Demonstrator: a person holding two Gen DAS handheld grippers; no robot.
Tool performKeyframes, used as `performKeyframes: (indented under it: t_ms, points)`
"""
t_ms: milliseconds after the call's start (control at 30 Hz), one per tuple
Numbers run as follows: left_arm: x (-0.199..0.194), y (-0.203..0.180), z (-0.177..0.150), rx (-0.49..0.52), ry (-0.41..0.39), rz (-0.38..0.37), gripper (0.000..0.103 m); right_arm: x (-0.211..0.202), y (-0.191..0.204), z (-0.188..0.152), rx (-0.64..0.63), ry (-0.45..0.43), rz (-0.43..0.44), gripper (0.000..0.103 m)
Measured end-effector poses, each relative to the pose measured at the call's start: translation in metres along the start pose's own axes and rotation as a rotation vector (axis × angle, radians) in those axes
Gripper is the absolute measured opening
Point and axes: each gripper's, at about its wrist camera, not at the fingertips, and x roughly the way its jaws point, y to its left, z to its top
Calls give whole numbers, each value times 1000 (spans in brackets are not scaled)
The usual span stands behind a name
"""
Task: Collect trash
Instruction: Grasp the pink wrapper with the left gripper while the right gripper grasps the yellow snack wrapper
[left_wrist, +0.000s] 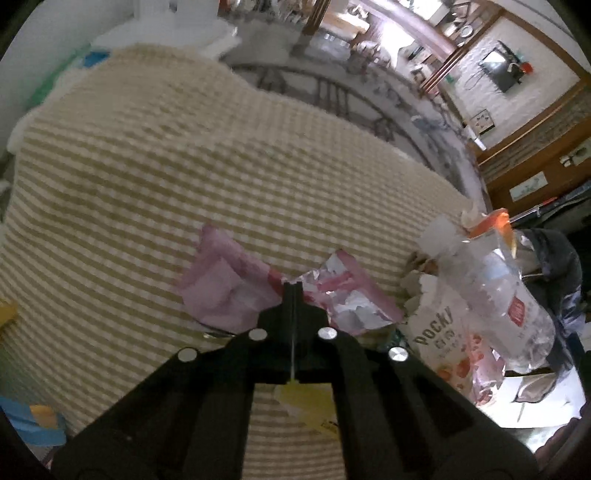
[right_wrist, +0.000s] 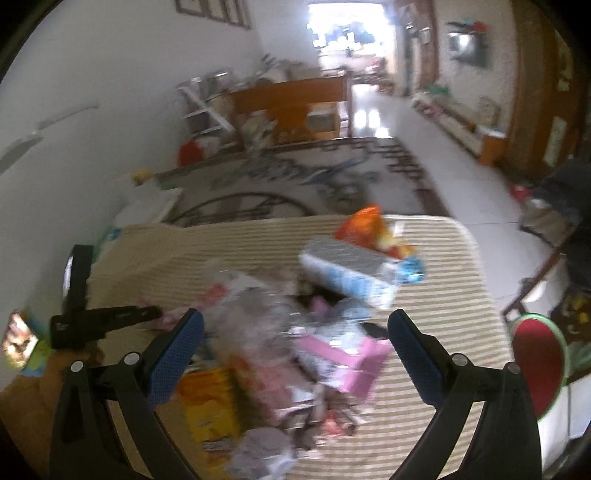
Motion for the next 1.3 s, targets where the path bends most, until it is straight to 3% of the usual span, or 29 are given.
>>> performKeyframes:
  t_ms: [133, 333, 433, 500, 567, 600, 667, 700, 733, 867, 967, 1200, 1300]
  points:
    - [-20, -5, -1, 35, -59, -11, 0, 15, 48, -8, -151, 72, 146, 95]
    - [-22, -10, 5, 39, -62, -18, 0, 60, 97, -24, -315, 202, 218, 84]
    - [-19, -7, 5, 30, -64, -3, 0, 82, 103, -34, -335, 259, 223, 59]
    - [-21, -3, 5, 19, -68, -2, 0, 93, 102, -40, -341, 303, 215, 34]
    - [-22, 1, 4, 15, -64, -6, 1, 99, 98, -45, -322, 318, 213, 31]
    - [-22, 2, 3, 20, -62, -5, 5, 97, 95, -45, -311, 313, 223, 29]
    - [-22, 3, 1, 44, -54, -1, 25, 84, 92, -45, -295, 282, 247, 28]
    - [-22, 3, 0, 54, -50, 2, 45, 76, 90, -43, -295, 257, 238, 28]
    - [-21, 4, -2, 61, -49, 4, 54, 71, 90, -40, -292, 241, 230, 28]
    - [-17, 10, -3, 39, -30, 16, 72, 32, 64, -27, -199, 125, 178, 28]
    - [-8, 14, -1, -34, 4, -10, 73, 5, 39, -20, -110, 43, 121, 28]
    - [21, 2, 1, -133, 45, 55, 73, -28, -5, -20, 39, -52, 42, 28]
    - [28, -3, 1, -152, 43, 57, 54, -39, -13, -25, 57, -69, 25, 28]
